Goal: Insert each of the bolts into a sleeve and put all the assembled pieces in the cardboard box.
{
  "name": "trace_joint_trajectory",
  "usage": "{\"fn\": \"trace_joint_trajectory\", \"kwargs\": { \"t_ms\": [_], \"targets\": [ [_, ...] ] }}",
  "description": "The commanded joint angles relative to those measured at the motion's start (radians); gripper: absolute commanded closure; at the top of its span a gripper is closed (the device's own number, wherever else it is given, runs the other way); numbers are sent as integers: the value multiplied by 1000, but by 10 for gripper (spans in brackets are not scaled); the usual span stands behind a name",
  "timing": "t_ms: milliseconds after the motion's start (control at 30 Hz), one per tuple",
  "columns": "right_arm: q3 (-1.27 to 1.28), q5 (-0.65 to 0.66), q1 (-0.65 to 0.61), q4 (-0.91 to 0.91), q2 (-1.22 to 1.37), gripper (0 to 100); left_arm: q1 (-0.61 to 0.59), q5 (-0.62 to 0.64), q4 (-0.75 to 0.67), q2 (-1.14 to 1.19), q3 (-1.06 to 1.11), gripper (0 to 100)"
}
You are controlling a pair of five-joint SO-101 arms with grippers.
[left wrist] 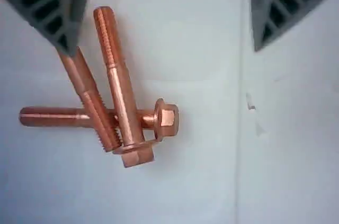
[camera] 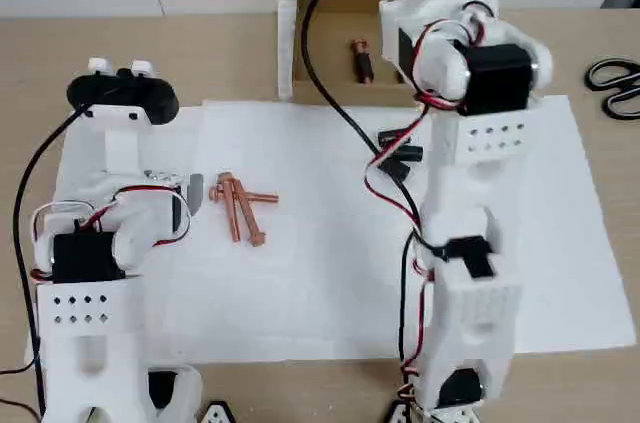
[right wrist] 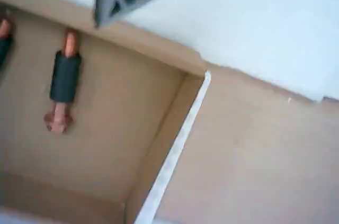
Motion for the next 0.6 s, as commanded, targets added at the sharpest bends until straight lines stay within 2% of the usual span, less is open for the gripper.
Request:
{"fn": "trace_joint_trajectory", "kwargs": {
  "t_ms": [0, 200, 367, 467, 567],
  "targets": [
    [330, 8, 12, 7, -282, 816, -28, 66, 6, -21, -12, 795],
    [928, 3, 4, -24, -657, 816, -161, 269, 5, -21, -12, 795],
    [1264, 5, -19, -67, -878, 815, -173, 442, 5, -21, -12, 795],
    [1432, 5, -5, -180, -943, 816, -172, 497, 5, -21, -12, 795],
    [1574, 5, 25, -302, -952, 816, -172, 502, 3, -21, -5, 795]
  ]
}}
